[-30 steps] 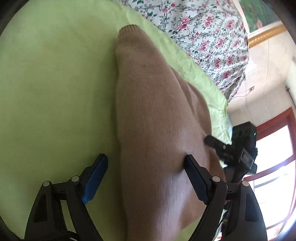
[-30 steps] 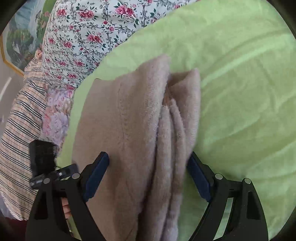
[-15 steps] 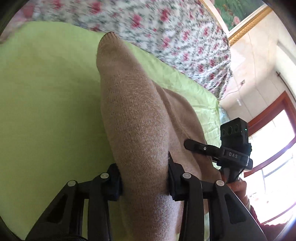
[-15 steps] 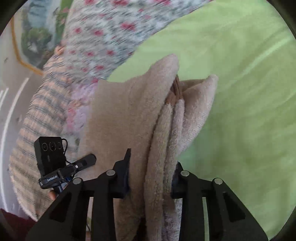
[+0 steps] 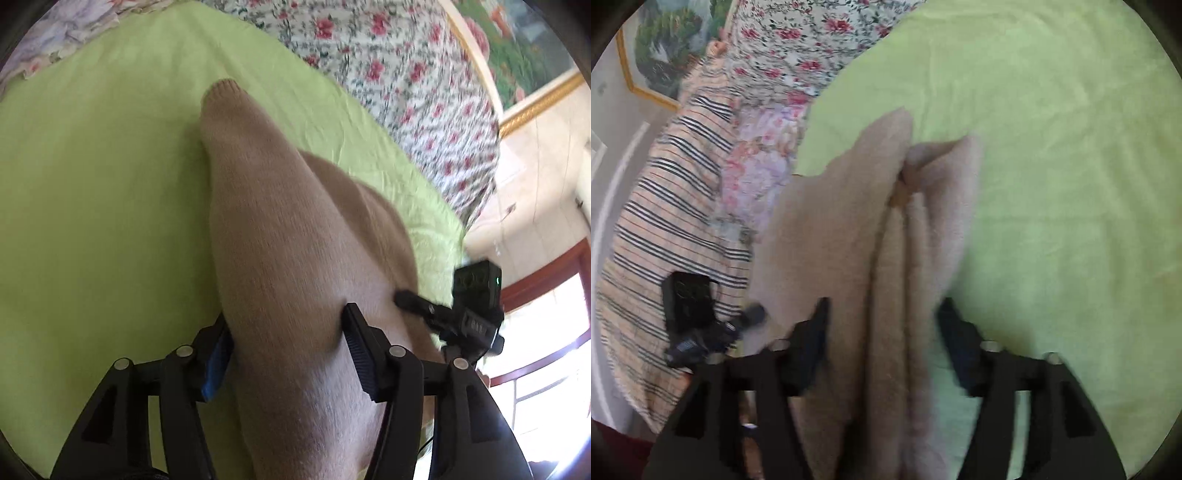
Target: Fold small clothes
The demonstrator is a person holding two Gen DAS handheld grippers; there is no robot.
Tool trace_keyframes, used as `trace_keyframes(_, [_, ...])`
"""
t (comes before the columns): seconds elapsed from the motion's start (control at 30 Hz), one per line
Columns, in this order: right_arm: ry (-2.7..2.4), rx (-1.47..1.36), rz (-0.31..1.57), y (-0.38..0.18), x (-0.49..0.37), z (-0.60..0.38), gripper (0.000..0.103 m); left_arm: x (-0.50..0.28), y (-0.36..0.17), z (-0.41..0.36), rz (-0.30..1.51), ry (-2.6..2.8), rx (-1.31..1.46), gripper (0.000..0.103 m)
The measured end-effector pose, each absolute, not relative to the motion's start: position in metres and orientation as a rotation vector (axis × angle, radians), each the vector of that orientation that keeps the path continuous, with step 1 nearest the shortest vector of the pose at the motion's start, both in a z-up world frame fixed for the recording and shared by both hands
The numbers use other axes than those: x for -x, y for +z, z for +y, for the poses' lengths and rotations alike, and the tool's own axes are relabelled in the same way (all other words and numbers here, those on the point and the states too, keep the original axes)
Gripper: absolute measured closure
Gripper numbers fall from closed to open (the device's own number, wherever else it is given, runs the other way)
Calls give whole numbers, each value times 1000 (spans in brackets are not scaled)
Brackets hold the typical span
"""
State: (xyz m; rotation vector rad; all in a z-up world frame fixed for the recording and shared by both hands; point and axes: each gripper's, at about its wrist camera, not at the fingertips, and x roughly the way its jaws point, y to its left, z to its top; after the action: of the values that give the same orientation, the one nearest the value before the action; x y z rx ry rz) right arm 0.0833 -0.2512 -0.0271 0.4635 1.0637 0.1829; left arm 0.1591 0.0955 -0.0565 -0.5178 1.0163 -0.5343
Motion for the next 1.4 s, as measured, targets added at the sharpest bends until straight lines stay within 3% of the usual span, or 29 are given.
trace_keyframes(0.03, [143,-433,1029,-16,-82,-254,29,-163,-55,98,1004,-523,524,36])
trace_keyframes(0.17, [116,-395,947,8,-98,-258,30,-183,-52,106,982,-490,534,34])
trace_keyframes(0.2, [125,-399,942,10,-108,-256,36,-188,-51,108,975,-487,542,34])
trace_keyframes(0.23, [132,-402,946,10,-117,-254,50,-190,-50,110,970,-481,543,34])
trace_keyframes(0.3, [145,-406,962,3,-137,-246,57,-196,-49,112,961,-465,538,34])
trace_keyframes(0.33, [151,-413,969,-1,-146,-243,65,-199,-50,112,961,-458,531,34])
trace_keyframes(0.4, [148,-397,980,-5,-154,-238,95,-206,-49,109,961,-444,514,36])
trace_keyframes(0.57, [159,-396,828,32,-124,-253,95,-213,-38,96,936,-404,404,47])
trace_keyframes(0.63, [119,-396,863,22,-123,-262,95,-217,-38,86,945,-381,337,52])
trace_keyframes(0.77, [50,-357,994,-15,-134,-266,95,-223,-49,68,968,-317,194,52])
trace_keyframes(0.87, [36,-352,986,-9,-130,-261,90,-210,-36,69,952,-312,178,53])
trace_keyframes(0.9, [44,-365,970,-1,-125,-260,90,-202,-29,69,938,-308,160,52])
trace_keyframes(1.03, [78,-363,918,26,-93,-252,71,-145,-6,72,884,-333,120,51])
trace_keyframes(1.4, [156,-406,972,10,15,-228,70,18,-19,74,833,-430,94,49])
